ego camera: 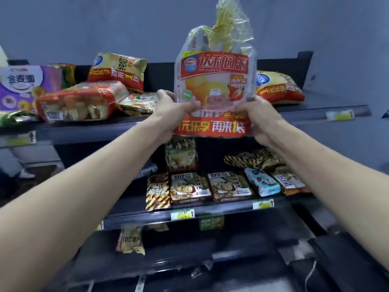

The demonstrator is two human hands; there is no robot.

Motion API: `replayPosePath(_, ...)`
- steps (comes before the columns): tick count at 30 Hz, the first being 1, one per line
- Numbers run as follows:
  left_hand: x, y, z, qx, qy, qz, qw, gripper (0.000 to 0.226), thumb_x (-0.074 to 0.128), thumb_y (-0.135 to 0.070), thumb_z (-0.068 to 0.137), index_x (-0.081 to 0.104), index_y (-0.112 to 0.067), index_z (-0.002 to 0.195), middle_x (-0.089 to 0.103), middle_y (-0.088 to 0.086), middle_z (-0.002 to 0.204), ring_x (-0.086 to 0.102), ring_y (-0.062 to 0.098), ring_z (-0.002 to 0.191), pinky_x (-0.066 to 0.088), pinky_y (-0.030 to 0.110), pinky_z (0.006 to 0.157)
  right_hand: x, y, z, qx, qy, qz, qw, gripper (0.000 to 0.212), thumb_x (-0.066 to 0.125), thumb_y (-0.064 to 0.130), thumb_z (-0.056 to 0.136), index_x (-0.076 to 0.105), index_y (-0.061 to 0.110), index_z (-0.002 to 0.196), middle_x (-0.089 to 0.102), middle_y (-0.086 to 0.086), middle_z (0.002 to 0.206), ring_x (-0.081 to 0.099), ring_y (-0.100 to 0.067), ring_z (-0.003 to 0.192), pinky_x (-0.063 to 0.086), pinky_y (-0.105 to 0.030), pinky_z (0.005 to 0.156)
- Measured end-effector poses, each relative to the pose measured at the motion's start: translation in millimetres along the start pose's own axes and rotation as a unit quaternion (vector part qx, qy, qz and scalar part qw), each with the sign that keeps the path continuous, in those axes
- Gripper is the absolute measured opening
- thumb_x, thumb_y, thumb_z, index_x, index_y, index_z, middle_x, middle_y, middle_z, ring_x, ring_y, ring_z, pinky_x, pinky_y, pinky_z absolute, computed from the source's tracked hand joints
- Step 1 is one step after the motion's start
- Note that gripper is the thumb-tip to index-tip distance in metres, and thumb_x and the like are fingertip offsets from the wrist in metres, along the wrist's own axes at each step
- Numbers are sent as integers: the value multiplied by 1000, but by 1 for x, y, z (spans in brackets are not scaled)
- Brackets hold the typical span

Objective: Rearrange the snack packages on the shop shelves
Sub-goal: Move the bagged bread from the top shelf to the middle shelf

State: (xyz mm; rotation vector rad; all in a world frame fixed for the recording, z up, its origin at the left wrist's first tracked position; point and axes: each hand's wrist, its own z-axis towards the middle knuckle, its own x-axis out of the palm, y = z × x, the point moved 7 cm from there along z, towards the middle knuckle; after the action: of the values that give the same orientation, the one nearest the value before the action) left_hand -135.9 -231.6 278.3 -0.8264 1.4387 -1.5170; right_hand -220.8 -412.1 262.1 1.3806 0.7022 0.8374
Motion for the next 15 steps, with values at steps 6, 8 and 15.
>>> replayPosePath(6, 20, 56, -55, -62, 31, 17, 997, 57, 69, -19, 84, 30, -19, 125, 61, 2, 109, 68, 16, 85, 56, 34, 58, -23, -55, -40, 53, 80, -78, 992, 40, 66, 5, 81, 50, 16, 117, 68, -4, 104, 66, -25, 97, 54, -46, 84)
replayPosePath(8, 24, 80, -67, -86, 35, 23, 995, 52, 68, -17, 85, 31, -19, 121, 60, 3, 111, 67, 19, 90, 56, 37, 64, -29, -78, -50, 74, 104, -86, 988, 40, 65, 2, 82, 50, 15, 117, 68, -3, 102, 67, -22, 91, 57, -35, 69)
replayPosePath(15, 26, 155, -73, -150, 36, 55, 986, 52, 67, -13, 86, 31, -13, 123, 57, 7, 115, 63, 20, 96, 57, 33, 65, -32, -151, -53, 115, 122, -122, 978, 42, 68, -1, 81, 52, 18, 115, 68, -4, 108, 67, -20, 91, 56, -36, 76)
